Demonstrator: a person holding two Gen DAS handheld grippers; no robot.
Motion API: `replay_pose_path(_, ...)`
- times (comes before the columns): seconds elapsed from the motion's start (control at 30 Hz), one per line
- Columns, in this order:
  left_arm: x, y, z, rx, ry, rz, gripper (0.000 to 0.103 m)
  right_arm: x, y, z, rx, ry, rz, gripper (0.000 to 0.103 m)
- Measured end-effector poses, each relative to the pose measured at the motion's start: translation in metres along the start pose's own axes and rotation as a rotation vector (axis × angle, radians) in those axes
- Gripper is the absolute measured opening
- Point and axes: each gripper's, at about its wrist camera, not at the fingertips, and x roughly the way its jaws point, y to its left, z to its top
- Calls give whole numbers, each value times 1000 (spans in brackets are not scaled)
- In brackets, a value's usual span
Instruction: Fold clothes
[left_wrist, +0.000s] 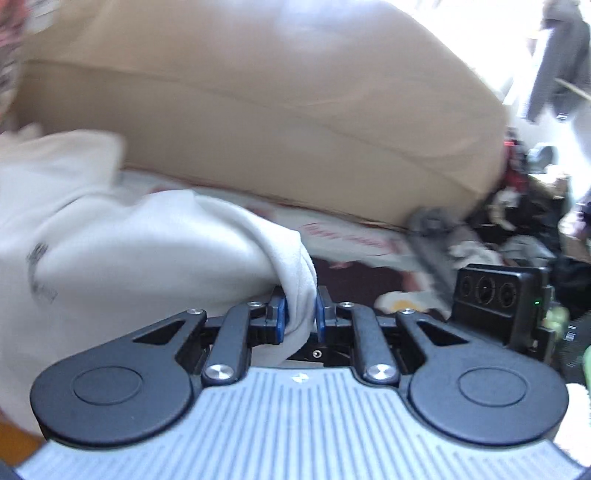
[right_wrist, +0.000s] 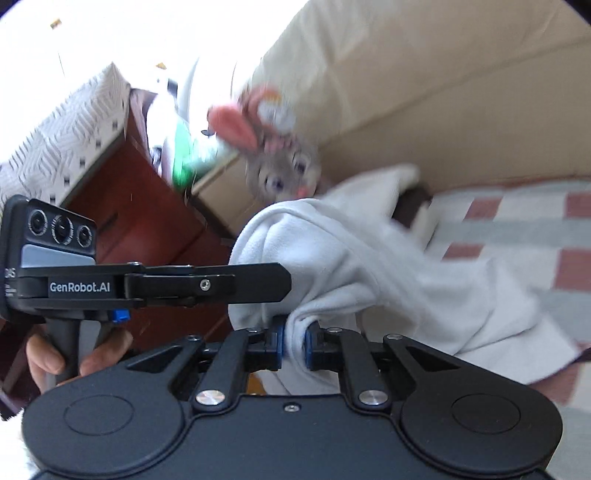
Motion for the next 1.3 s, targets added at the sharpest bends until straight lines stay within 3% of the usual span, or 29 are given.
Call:
replay_pose_path(0.13,11,-34,22,52,21,-123,15,-43,5,15,-28,-76,-81,14)
replay_pose_path(0.37,25,-131,57,322,62,-238,14,-131,11,32,-13,-237,-194,14)
replay_pose_path(0.47,25,-173,70,386,50,-307,15,-169,21,40,-32,-298,-263,14)
replay_pose_path(0.53,13,-188,89,369,32,-372,15,-197,23,50,-36,-353,-270,14)
replay_pose_path(0.63,29,-217,111,371,10,-440,15,-233,23,63,-47,-425,-303,14)
replay_pose_path(0.67,36,-227,118,372,2,-454,21,-244,23,68,-52,-446,-321,14)
replay_pose_path(0.7,52,-234,116,392,16,-411,28,-247,18,69,-62,-446,-408,16)
replay_pose_path(0.73,67,-241,114,411,29,-367,50,-250,13,71,-70,-442,-498,20)
replay_pose_path(0.77,93,-247,103,446,63,-299,61,-247,0,71,-27,-381,-631,32)
replay_pose_path(0.87,126,-236,67,507,86,-120,61,-240,-43,68,125,-180,-992,36)
replay_pose_path(0.9,129,-222,56,516,104,-80,62,-244,-52,58,144,-183,-1014,36)
replay_pose_path(0.97,135,-188,33,493,162,-17,63,-249,-66,42,201,-192,-952,36)
replay_pose_path(1.13,154,-99,-8,305,351,113,63,-240,-112,-4,386,-158,-843,36)
replay_pose_path(1.3,152,-51,-29,168,397,224,63,-233,-155,-32,540,-117,-740,36)
